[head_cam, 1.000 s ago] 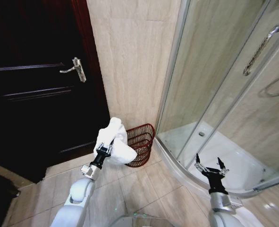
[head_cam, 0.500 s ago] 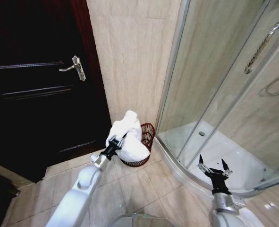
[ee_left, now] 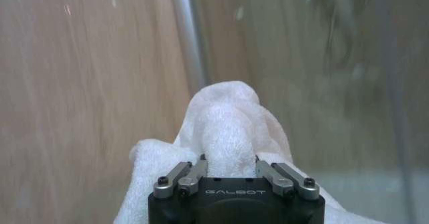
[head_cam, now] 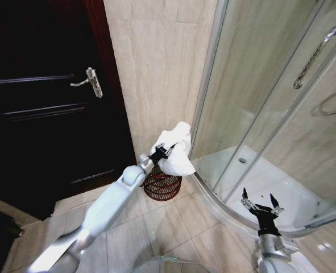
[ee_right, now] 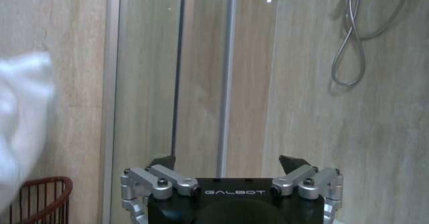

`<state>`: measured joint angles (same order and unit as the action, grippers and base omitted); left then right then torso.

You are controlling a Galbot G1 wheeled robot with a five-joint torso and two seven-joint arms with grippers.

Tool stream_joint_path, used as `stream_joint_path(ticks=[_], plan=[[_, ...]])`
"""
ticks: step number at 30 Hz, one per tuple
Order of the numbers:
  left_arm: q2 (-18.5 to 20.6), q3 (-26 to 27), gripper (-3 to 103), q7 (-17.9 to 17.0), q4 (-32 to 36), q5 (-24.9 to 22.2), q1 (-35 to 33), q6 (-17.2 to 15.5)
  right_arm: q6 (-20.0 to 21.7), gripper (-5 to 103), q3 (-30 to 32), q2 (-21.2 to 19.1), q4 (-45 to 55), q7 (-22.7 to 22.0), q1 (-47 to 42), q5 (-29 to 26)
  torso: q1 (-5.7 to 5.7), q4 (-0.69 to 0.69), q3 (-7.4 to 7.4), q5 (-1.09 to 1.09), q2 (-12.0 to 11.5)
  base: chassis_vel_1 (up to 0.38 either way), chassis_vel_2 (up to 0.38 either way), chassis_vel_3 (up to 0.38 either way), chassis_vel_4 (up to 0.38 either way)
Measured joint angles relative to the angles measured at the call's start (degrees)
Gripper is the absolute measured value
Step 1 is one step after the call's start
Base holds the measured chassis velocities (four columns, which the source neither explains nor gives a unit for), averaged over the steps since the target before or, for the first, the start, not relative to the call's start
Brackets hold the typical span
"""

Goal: Discard the used towel into the hamper.

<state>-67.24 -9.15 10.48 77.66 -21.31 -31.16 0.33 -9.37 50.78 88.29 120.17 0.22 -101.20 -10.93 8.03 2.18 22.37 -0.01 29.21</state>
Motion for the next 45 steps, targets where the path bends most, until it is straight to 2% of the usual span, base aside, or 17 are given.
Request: stream_joint_path(ticks=[3,4,6,9,14,15,18,23,26,28,31,33,37,38,40,43,45], plan=[[-1.3,-4.5,23,-1.7,-8.4,2.6,4.7,-1.7,-0.4,100,-0.4,0.6,0.0,0.0,-1.1,-0.7,0.02,0.01,0.03,0.00,0.0,0.000,0.000,0.000,0.000],[-1.3,-4.5,23,-1.7,-8.4,2.6,4.7,-1.7,-0.4,100,-0.4,0.6,0.0,0.0,-1.1,-0.7,0.02,0.01,0.03,0.00,0.0,0.000,0.000,0.000,0.000],[-3.4,-6.0,23,-1.6,-15.7,7.7,8.0,0.9,-1.2,100,-0.4,0.9,-0.4,0.2,-1.4,-0.8,0.04,0.01,0.04,0.01,0.1,0.000,0.000,0.000,0.000],[-4.7,-6.7,23,0.6,-20.1,10.9,10.0,2.3,-1.6,100,-0.3,1.0,-0.8,0.2,-1.5,-0.9,0.04,0.00,0.05,0.00,0.1,0.000,0.000,0.000,0.000],[-5.7,-9.0,23,8.6,-25.4,16.6,11.9,0.4,-2.3,100,1.0,1.2,-0.9,0.2,-2.3,-1.8,0.05,0.00,0.07,0.00,0.1,0.000,0.000,0.000,0.000],[-5.7,-9.0,23,8.6,-25.4,16.6,11.9,0.4,-2.3,100,1.0,1.2,-0.9,0.2,-2.3,-1.8,0.05,0.00,0.07,0.00,0.1,0.000,0.000,0.000,0.000],[-5.8,-9.6,23,13.2,-26.4,19.2,12.1,0.5,-2.4,100,1.7,1.2,-0.4,0.2,-2.8,-2.3,0.06,0.00,0.08,0.01,0.2,0.000,0.000,0.000,0.000],[-5.7,-9.2,22,16.3,-26.3,20.9,12.4,0.3,-2.4,100,1.8,1.5,0.0,0.3,-2.9,-2.4,0.07,0.00,0.09,0.01,0.2,0.000,0.000,0.000,0.000],[-5.4,-8.8,37,17.4,-25.1,20.8,12.5,-1.6,-2.4,100,1.8,2.0,0.2,0.3,-2.7,-2.1,0.08,0.00,0.10,0.01,0.2,0.000,0.000,0.000,0.000],[-5.4,-8.8,37,17.6,-24.9,20.5,12.7,-2.0,-2.4,100,1.7,2.2,0.2,0.3,-2.6,-1.9,0.08,0.00,0.10,0.01,0.2,0.000,0.000,0.000,0.000],[-5.1,-8.6,54,20.0,-24.7,17.4,13.2,-2.5,-2.3,100,1.6,2.7,0.3,0.3,-2.6,-1.5,0.08,0.00,0.11,0.01,0.2,0.000,0.000,0.000,0.000],[-4.9,-8.5,59,20.8,-24.4,16.6,13.4,-2.9,-2.3,100,1.6,2.8,0.4,0.3,-2.6,-1.5,0.09,0.00,0.11,0.01,0.2,0.000,0.000,0.000,0.000],[-4.1,-8.3,70,22.2,-22.8,13.4,13.8,-5.6,-2.3,100,1.6,2.9,0.5,0.3,-2.8,-1.5,0.09,0.00,0.11,0.02,0.2,0.000,0.000,0.000,0.000],[-3.5,-8.4,76,22.7,-21.5,10.8,14.2,-7.9,-2.2,100,1.6,3.0,0.5,0.3,-2.8,-1.5,0.09,0.00,0.11,0.02,0.2,0.000,0.000,0.000,0.000],[-2.5,-8.5,86,24.1,-20.1,8.1,14.7,-9.7,-2.2,100,1.5,3.1,0.5,0.3,-2.6,-1.5,0.09,-0.01,0.11,0.01,0.2,0.000,0.000,0.000,0.000],[-1.8,-8.5,96,23.8,-19.2,7.0,14.8,-9.8,-2.1,100,1.3,3.4,0.5,0.3,-2.4,-1.4,0.09,0.00,0.12,0.02,0.2,0.000,0.000,0.000,0.000],[-1.5,-8.4,99,23.4,-18.8,6.8,14.7,-9.7,-2.1,100,1.2,3.4,0.5,0.3,-2.3,-1.4,0.09,0.00,0.12,0.01,0.2,0.000,0.000,0.000,0.000]])
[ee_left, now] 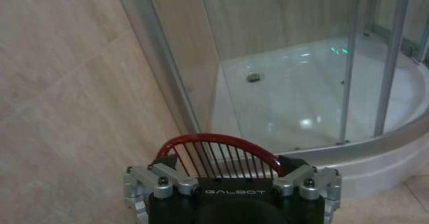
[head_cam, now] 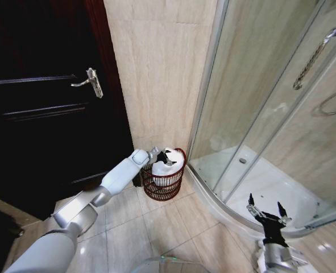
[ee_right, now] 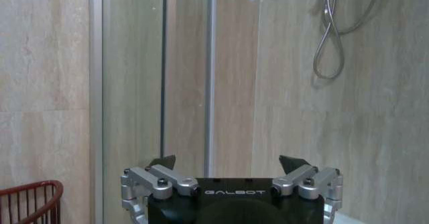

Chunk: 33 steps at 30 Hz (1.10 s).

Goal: Discard the used towel into the hamper.

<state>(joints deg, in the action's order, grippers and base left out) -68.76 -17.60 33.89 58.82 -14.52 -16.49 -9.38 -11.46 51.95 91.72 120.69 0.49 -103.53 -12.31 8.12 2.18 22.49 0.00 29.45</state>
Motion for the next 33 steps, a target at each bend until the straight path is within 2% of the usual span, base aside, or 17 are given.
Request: stream_joint_path(ticks=[4,7,8,9,10,11,13,15,16,17,19,20,24,25,28,29,33], plan=[[0.5,0.1,100,-1.9,1.2,-0.6,-0.7,0.1,0.2,100,-0.1,0.0,0.1,0.0,0.3,0.3,0.00,0.00,0.00,0.00,0.0,0.000,0.000,0.000,0.000],[0.4,0.3,100,-5.6,1.5,-0.8,-1.7,3.2,0.4,100,-0.1,0.0,0.4,0.0,0.5,0.3,0.00,0.00,0.00,-0.02,0.0,0.000,0.000,0.000,0.000],[0.1,0.7,100,-8.4,1.7,-0.8,-2.7,5.5,0.5,100,-0.1,0.0,0.5,-0.2,0.6,0.3,0.00,0.00,0.00,-0.01,0.0,0.000,0.000,0.000,0.000],[-0.3,1.6,100,-14.1,3.2,-0.6,-4.7,7.7,0.6,100,-0.1,-0.1,0.8,-0.5,0.7,0.2,0.01,0.00,0.01,0.01,0.0,0.000,0.000,0.000,0.000],[-0.6,3.0,100,-19.0,5.2,-0.5,-6.7,8.5,0.6,100,-0.2,-0.2,1.0,-0.8,0.7,0.2,0.01,-0.02,0.01,0.01,0.0,0.000,0.000,0.000,0.000],[-0.6,3.0,100,-19.0,5.2,-0.5,-6.7,8.5,0.6,100,-0.2,-0.2,1.0,-0.8,0.7,0.2,0.01,-0.02,0.01,0.01,0.0,0.000,0.000,0.000,0.000],[-0.9,7.6,100,-28.5,13.2,-1.0,-13.1,8.4,0.9,100,-0.2,-0.9,1.6,-1.0,0.7,0.0,0.01,-0.01,0.01,0.00,0.0,0.000,0.000,0.000,0.000],[-0.9,9.6,100,-30.8,16.3,-0.9,-15.6,8.2,1.0,100,-0.2,-1.2,2.0,-1.0,0.7,-0.1,0.01,-0.03,0.01,0.01,0.0,0.000,0.000,0.000,0.000],[-0.8,13.7,100,-34.8,24.1,-0.3,-22.2,7.9,1.5,100,-0.2,-1.7,2.7,-1.1,0.9,-0.7,0.01,-0.01,0.01,-0.02,0.0,0.000,0.000,0.000,0.000],[-0.8,13.7,100,-34.8,24.1,-0.3,-22.2,7.9,1.5,100,-0.2,-1.7,2.7,-1.1,0.9,-0.7,0.01,-0.01,0.01,-0.02,0.0,0.000,0.000,0.000,0.000],[-1.0,19.2,100,-39.5,33.3,0.6,-31.9,8.3,2.9,100,-0.1,-2.5,4.2,-1.3,1.5,-1.6,0.00,0.01,0.00,0.00,0.0,0.000,0.000,0.000,0.000],[-1.0,19.2,100,-39.5,33.3,0.6,-31.9,8.3,2.9,100,-0.1,-2.5,4.2,-1.3,1.5,-1.6,0.00,0.01,0.00,0.00,0.0,0.000,0.000,0.000,0.000],[-2.2,30.3,100,-43.7,43.6,3.3,-45.7,9.9,4.7,100,-0.1,-3.7,5.7,-1.3,2.4,-2.5,0.00,0.01,-0.01,-0.01,0.0,0.000,0.000,0.000,0.000],[-2.2,30.3,100,-43.7,43.6,3.3,-45.7,9.9,4.7,100,-0.1,-3.7,5.7,-1.3,2.4,-2.5,0.00,0.01,-0.01,-0.01,0.0,0.000,0.000,0.000,0.000],[-4.6,40.7,100,-43.7,50.8,5.4,-57.1,12.0,4.8,100,-0.2,-4.2,5.8,1.0,1.9,-2.4,0.00,0.01,0.00,0.00,0.0,0.000,0.000,0.000,0.000],[-4.6,40.7,100,-43.7,50.8,5.4,-57.1,12.0,4.8,100,-0.2,-4.2,5.8,1.0,1.9,-2.4,0.00,0.01,0.00,0.00,0.0,0.000,0.000,0.000,0.000],[-8.0,49.9,100,-42.8,55.2,8.1,-65.6,16.4,5.1,100,-0.2,-4.0,6.4,4.6,1.3,-2.4,0.00,-0.01,0.00,-0.01,0.0,0.000,0.000,0.000,0.000]])
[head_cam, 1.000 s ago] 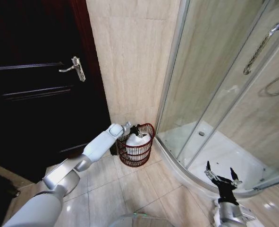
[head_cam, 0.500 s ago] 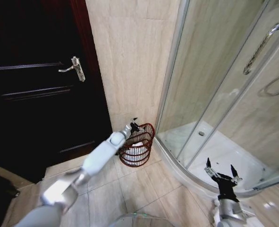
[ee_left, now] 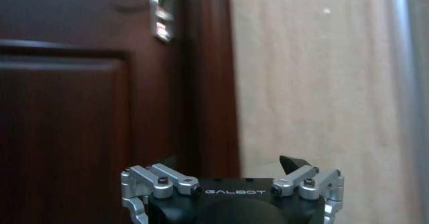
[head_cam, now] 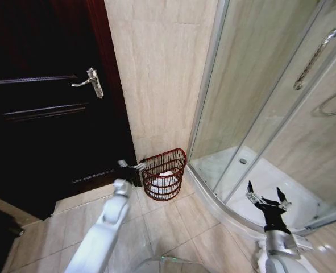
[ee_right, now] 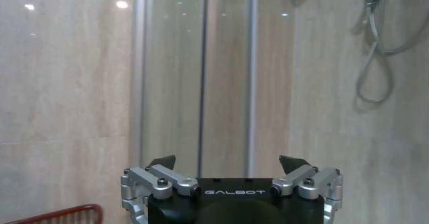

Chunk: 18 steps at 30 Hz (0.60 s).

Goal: Discard the used towel into the hamper.

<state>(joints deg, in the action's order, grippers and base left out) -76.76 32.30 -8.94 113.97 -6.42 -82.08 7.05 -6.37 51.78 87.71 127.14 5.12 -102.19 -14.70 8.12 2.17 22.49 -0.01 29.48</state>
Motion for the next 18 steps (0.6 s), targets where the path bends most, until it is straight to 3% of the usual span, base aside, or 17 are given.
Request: stream_joint_path(ticks=[7,18], plan=[[-2.6,6.1,100,1.1,4.4,0.4,-5.9,0.2,0.7,100,-0.4,0.7,2.8,2.1,-0.4,-0.3,0.00,0.00,0.01,0.01,0.0,0.000,0.000,0.000,0.000],[-3.5,7.2,100,3.6,6.9,0.0,-9.0,0.8,0.7,100,0.3,0.6,5.4,2.2,-2.7,-2.6,0.01,0.00,0.01,0.01,0.0,0.000,0.000,0.000,0.000]])
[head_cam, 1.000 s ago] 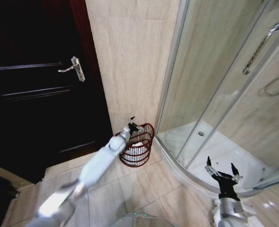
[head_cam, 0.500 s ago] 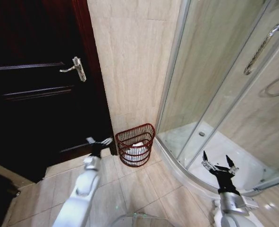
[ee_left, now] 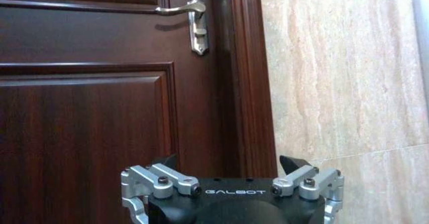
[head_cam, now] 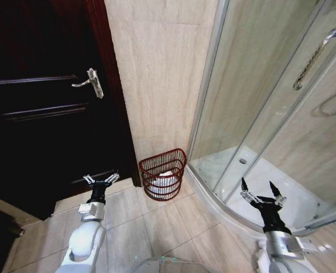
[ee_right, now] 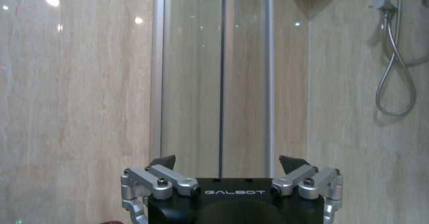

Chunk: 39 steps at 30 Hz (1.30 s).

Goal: Discard the used towel into the hamper.

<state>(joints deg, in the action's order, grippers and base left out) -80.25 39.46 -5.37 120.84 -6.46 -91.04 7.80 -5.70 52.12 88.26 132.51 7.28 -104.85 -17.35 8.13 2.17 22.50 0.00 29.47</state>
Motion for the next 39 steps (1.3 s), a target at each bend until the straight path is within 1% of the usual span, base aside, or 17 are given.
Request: stream_joint_path(ticks=[6,14,26,32,39], plan=[[-1.2,-0.2,100,0.4,0.7,0.3,-1.1,0.3,-0.1,100,0.5,-0.5,0.3,-0.3,-0.5,-1.8,0.01,0.01,0.01,0.00,0.0,0.000,0.000,0.000,0.000],[-1.5,0.1,100,0.4,1.1,0.6,-2.9,1.4,-0.9,100,0.0,-0.3,0.0,-0.2,-0.7,-1.7,0.01,0.01,0.00,-0.01,0.0,0.069,-0.058,-0.063,0.061],[-0.9,-0.2,100,0.4,0.6,1.0,-4.2,3.3,-3.4,100,0.5,0.3,-0.3,-0.3,-2.8,-1.6,0.00,0.02,0.00,0.00,0.0,0.138,-0.136,-0.138,0.130],[-0.7,-0.9,100,0.4,0.8,0.9,-4.5,3.4,-4.0,100,0.8,0.7,-0.8,-0.5,-3.2,-0.9,0.01,0.01,0.01,-0.01,0.0,0.132,-0.132,-0.120,0.135],[0.0,-1.2,100,0.4,0.6,0.9,-4.9,4.3,-4.3,100,0.2,1.5,-0.9,-0.5,-3.2,0.1,-0.01,0.01,0.00,0.01,0.0,0.075,-0.212,-0.067,0.202]])
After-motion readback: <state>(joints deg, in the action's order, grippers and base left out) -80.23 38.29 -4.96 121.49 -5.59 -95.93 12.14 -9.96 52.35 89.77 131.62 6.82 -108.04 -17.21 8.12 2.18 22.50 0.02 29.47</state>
